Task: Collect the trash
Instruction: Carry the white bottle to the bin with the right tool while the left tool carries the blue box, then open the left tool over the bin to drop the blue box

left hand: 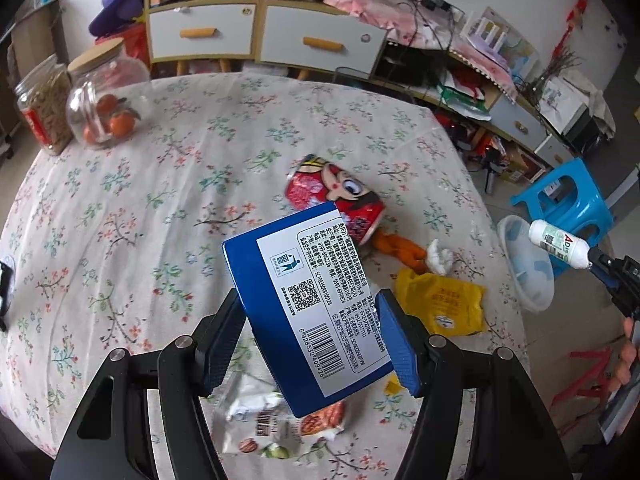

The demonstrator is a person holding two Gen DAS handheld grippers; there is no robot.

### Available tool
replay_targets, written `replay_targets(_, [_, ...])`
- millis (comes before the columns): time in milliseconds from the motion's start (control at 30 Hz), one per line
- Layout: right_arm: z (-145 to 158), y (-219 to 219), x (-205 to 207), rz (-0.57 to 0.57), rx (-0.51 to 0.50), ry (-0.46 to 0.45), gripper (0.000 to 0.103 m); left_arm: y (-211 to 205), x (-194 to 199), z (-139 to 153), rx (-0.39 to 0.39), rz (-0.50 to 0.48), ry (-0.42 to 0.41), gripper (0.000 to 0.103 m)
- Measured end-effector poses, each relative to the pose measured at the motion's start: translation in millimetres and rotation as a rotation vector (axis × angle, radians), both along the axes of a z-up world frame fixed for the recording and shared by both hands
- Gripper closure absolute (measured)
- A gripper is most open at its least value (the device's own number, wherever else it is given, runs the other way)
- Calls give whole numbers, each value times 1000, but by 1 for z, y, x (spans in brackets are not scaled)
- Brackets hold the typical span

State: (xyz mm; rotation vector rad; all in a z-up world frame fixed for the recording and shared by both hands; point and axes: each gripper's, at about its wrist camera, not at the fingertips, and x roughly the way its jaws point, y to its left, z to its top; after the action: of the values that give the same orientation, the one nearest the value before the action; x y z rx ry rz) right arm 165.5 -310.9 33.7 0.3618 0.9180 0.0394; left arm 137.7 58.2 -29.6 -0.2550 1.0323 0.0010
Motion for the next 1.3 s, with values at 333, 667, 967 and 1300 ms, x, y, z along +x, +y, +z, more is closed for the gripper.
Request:
replay_targets(333, [-19,-65,0,-159,-18,45,67,-43,0,6,10,-103,-22,34])
replay_targets(667, [-19,-101,-15,-226,36,91,55,-116,27,12,13,-224,-21,34])
replay_targets(967, [-5,-114,-33,-255,-27,90,44,-223,75,-5,-42,-337,15,34])
replay_targets(1300, [1,-141,-50,-290,-55,84,44,-307,103,-12,-55,-439,-8,32])
